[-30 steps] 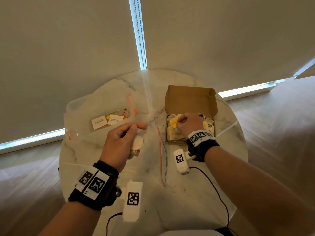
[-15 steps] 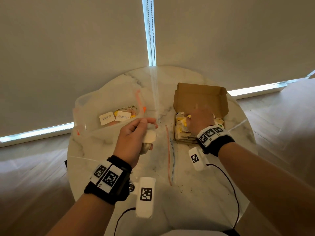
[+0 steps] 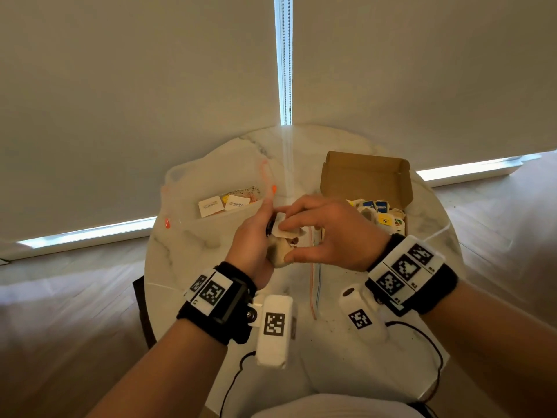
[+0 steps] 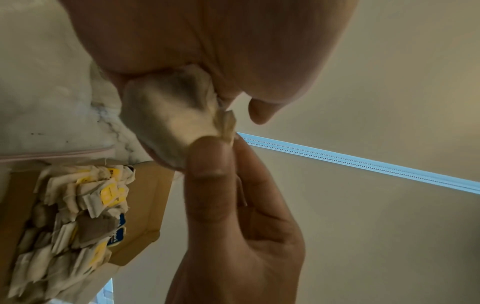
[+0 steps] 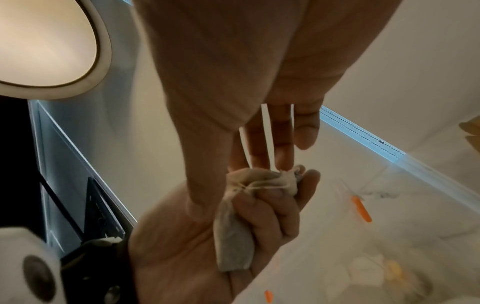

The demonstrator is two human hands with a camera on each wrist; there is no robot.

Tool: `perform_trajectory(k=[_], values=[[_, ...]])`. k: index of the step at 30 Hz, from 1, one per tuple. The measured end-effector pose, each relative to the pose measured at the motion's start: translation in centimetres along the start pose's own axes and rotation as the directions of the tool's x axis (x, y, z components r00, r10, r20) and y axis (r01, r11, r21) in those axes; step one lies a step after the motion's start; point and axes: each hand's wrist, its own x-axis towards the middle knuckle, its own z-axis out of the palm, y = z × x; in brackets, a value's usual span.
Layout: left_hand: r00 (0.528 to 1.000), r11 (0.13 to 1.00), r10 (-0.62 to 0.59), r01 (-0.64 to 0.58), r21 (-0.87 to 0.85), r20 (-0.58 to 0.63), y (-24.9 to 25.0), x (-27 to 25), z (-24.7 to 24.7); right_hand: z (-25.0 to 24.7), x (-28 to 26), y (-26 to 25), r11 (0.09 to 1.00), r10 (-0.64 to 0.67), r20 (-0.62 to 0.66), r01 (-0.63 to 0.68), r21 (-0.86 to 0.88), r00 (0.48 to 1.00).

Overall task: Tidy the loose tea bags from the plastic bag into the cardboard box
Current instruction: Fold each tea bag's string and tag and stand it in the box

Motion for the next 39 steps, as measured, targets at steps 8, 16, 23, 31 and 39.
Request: perform_trajectory(k=[8,16,23,31,39], values=[[0.985,0.987,-0.060,0.082,-0.138,0.159,-0.7,-1.1,-0.1,0.8,-1.0,-0.6,0.989,0.145,-0.127,-0.143,0.027,0.981],[0.982,0.988,-0.096,0.113,-0.101,0.161,-1.4,-1.4,-0.4,0.4,-1.3,-0.8,0.833,0.501,-0.180,-0.416,0.364,0.847],[0.992,0.991,-0.100,0.106,-0.079,0.074,-1.6,-1.4,-0.5,-1.7,-1.7,-0.5,0.736,0.628,-0.313,-0.412,0.537,0.713],[0.993,0.993,-0.115,0.114,0.005,0.034,-1.9,-0.8,-1.3,-4.9,-1.0,-1.4,0.703,0.630,-0.412,-0.258,0.663,0.659],[0.984,0.888,0.155,-0.100,0.449,-0.089,-0.2,0.1,-2.2,-4.8,-1.3,-1.3,0.835,0.490,-0.283,-0.350,0.426,0.825]])
